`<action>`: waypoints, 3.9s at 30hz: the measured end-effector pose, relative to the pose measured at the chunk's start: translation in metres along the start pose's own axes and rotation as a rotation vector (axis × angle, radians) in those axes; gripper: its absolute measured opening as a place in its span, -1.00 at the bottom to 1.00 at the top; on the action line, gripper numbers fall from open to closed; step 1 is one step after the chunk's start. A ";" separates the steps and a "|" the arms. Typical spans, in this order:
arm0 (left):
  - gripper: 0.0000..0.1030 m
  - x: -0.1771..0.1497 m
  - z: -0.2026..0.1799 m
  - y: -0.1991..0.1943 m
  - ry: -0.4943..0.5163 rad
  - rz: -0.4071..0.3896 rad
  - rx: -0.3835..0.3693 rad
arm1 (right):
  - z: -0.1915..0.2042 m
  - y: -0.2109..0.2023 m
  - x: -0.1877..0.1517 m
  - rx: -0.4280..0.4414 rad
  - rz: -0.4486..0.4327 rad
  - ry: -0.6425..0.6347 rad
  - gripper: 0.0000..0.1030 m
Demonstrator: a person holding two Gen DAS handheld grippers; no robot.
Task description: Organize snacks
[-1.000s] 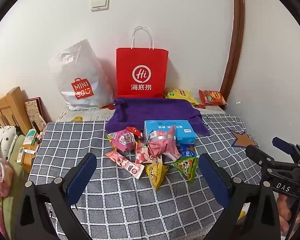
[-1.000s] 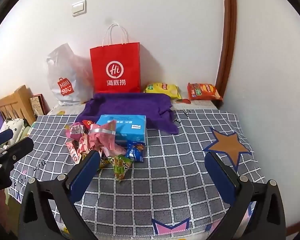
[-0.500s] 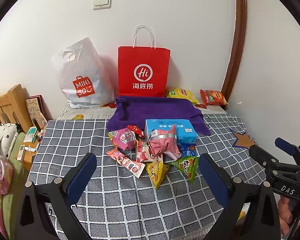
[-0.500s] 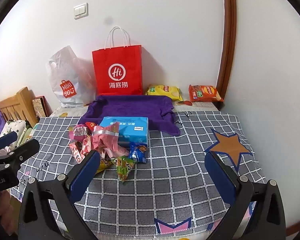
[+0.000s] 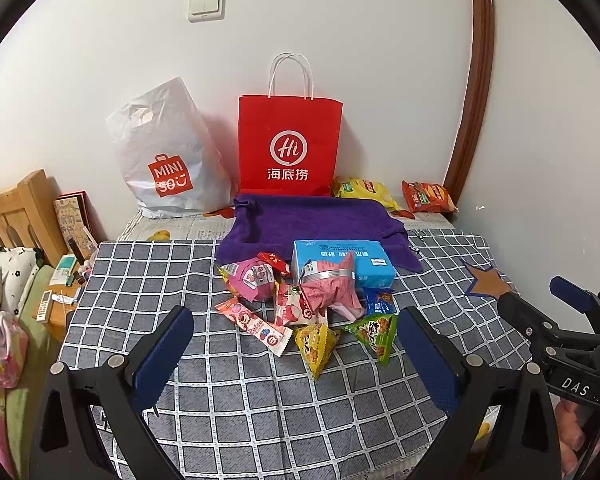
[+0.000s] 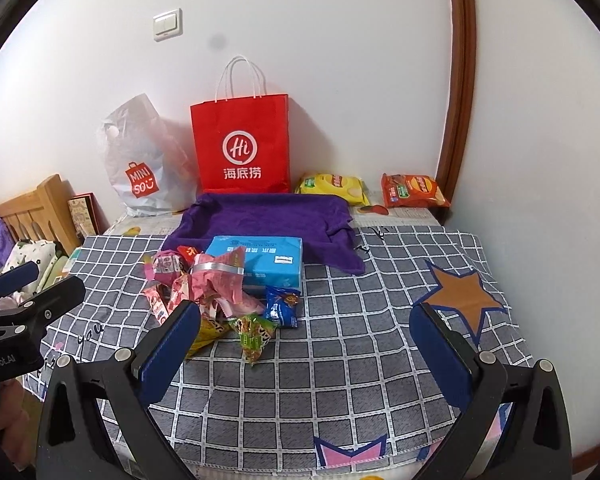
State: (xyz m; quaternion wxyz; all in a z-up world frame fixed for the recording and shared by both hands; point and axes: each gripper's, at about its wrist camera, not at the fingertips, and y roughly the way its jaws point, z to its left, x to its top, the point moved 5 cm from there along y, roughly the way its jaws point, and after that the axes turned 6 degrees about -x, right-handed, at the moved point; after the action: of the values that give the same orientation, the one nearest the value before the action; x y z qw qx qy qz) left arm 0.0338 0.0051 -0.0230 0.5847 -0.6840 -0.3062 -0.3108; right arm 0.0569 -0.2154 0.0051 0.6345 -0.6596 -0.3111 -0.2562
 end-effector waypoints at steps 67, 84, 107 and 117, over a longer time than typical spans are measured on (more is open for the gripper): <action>0.98 0.005 -0.004 0.008 0.012 -0.007 -0.019 | 0.007 0.013 -0.004 0.027 -0.003 -0.006 1.00; 0.90 -0.012 0.060 0.099 -0.110 0.099 0.021 | 0.013 0.108 -0.020 0.057 0.093 -0.036 0.99; 0.87 -0.003 0.111 0.172 -0.182 0.213 0.018 | 0.032 0.260 -0.034 0.171 0.408 -0.066 0.35; 0.86 -0.003 0.115 0.225 -0.232 0.255 -0.040 | 0.035 0.269 -0.040 0.204 0.415 -0.103 -0.04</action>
State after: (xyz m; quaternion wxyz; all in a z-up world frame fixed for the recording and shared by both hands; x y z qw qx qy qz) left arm 0.2158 0.0903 -0.1766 0.5666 -0.7600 -0.2760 -0.1590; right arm 0.2259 -0.1847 -0.2089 0.7202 -0.6542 -0.2248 -0.0535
